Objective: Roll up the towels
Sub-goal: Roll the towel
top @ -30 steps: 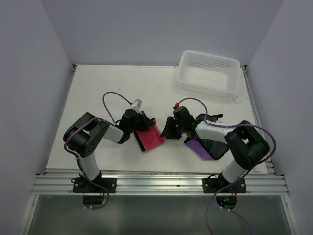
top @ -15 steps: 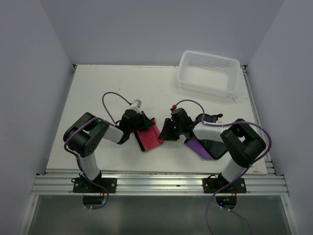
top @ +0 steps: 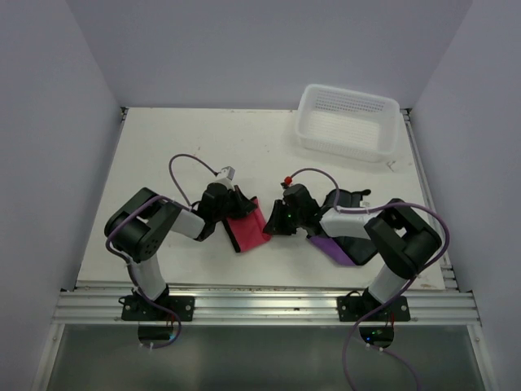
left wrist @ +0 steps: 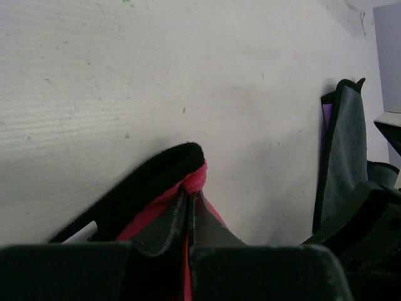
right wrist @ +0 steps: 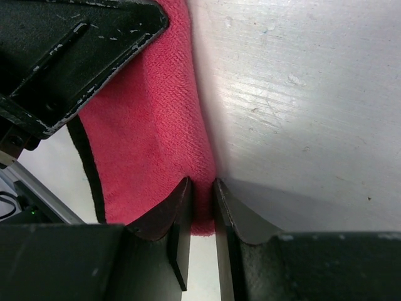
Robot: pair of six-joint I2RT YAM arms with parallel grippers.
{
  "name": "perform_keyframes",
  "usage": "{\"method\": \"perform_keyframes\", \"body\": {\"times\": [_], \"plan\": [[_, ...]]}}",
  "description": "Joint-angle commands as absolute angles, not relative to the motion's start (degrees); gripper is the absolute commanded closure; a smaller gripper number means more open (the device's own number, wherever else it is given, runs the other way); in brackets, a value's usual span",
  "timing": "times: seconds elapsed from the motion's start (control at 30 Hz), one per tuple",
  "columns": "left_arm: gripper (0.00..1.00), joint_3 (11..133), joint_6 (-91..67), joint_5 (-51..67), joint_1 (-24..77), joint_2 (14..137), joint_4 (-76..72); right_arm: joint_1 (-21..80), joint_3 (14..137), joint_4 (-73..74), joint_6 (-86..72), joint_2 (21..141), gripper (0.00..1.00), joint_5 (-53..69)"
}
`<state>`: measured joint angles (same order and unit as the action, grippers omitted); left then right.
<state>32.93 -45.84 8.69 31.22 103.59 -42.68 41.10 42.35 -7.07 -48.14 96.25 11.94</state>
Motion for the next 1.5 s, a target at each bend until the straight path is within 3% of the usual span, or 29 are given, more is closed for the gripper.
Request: {"method": "perform_keyframes", "body": {"times": [0.0, 0.33, 0.37, 0.57, 1.03, 1.47], "plan": [[1.00, 30.94, -44.39, 5.36, 31.20, 103.98, -34.10, 43.15, 39.03, -1.93, -44.39, 97.73, 0.78, 5.64], [0.99, 34.36, -42.54, 4.22, 31.11, 100.82, -29.01, 48.25, 39.64, -0.88, -41.40, 97.39, 1.00, -2.70], [0.91, 34.71, -42.37, 4.13, 31.11, 100.46, -28.22, 49.04, 39.64, -0.70, -41.40, 97.12, 1.00, -3.77], [0.68, 38.84, -40.96, 3.34, 30.59, 96.95, -21.37, 53.25, 39.90, -0.18, -41.66, 95.54, 1.00, -12.80], [0.53, 51.76, -37.62, -2.29, 30.23, 91.85, 2.61, 55.37, 39.90, 0.44, -41.04, 93.78, 1.00, -19.51], [0.50, 60.64, -39.37, 6.32, 31.64, 92.63, 6.85, 58.45, 39.81, -0.70, -40.96, 94.04, 1.00, -24.26]]}}
